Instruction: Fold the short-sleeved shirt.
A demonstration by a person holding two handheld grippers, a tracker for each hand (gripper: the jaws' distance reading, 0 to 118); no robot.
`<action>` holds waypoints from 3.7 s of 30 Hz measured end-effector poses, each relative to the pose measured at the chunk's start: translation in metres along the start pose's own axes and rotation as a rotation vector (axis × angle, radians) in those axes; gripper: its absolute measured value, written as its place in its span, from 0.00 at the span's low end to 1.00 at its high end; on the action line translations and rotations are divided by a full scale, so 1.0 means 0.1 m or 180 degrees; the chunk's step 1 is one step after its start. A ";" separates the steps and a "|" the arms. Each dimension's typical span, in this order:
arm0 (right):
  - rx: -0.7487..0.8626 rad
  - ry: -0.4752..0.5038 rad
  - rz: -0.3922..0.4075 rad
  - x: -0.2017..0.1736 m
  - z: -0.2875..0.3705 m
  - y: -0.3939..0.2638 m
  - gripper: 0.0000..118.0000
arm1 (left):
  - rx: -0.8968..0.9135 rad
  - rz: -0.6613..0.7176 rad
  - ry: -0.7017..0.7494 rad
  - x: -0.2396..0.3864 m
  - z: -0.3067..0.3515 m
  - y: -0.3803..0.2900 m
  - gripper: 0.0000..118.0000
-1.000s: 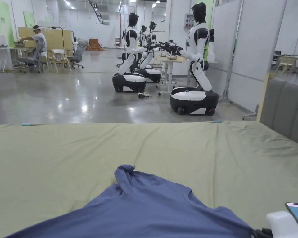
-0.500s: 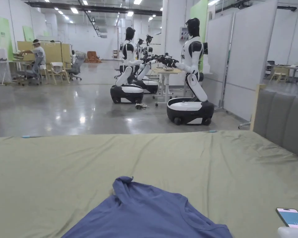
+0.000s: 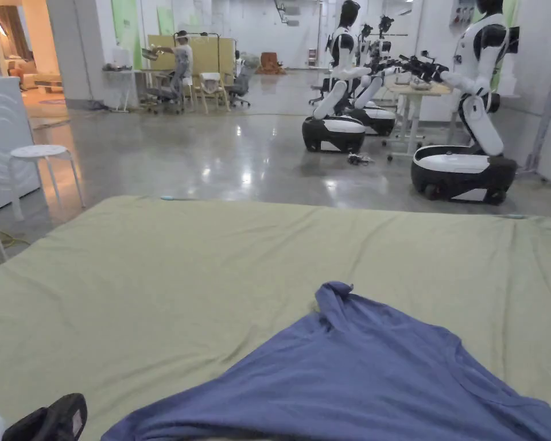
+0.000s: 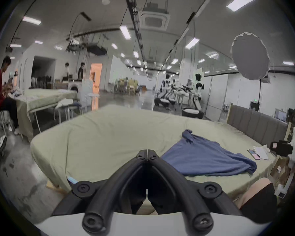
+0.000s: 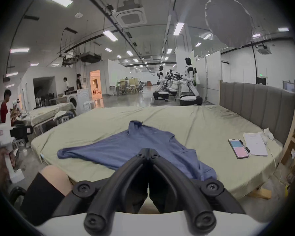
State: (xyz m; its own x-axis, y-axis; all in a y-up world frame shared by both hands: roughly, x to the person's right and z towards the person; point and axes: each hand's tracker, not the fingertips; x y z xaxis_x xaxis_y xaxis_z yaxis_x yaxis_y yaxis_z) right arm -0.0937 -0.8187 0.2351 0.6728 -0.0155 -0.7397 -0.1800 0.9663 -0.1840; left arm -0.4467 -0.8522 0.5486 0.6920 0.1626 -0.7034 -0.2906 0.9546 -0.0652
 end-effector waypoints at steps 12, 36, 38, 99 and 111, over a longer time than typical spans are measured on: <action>-0.0184 0.0197 0.0180 -0.26 -0.24 0.13 0.01 | -0.1349 0.0532 0.0216 -0.60 -1.87 -0.41 0.90; -0.1420 0.0668 0.0744 0.30 -3.82 0.65 0.68 | -0.1129 -0.0334 -0.0172 -0.25 -1.57 -0.36 0.00; -0.1638 0.0512 0.0565 0.35 -4.37 0.56 0.93 | -0.1135 -0.0378 -0.0141 -0.22 -1.60 -0.40 0.00; 0.0762 -0.0529 0.0048 1.24 -1.29 3.86 0.03 | 0.0803 -0.0480 -0.0318 0.67 -1.45 3.96 0.00; 0.0984 -0.0600 0.0039 1.22 -2.48 4.61 0.03 | 0.0960 -0.0676 -0.0044 0.80 -2.52 4.85 0.00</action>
State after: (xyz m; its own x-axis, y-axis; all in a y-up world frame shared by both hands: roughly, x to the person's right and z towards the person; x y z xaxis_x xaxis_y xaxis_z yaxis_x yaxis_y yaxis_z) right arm -0.2724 -0.4389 -0.1001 0.7976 0.0164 -0.6030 0.0173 0.9986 0.0499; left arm -0.6989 -0.4393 0.2820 0.7255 -0.0456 -0.6867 0.0670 0.9977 0.0045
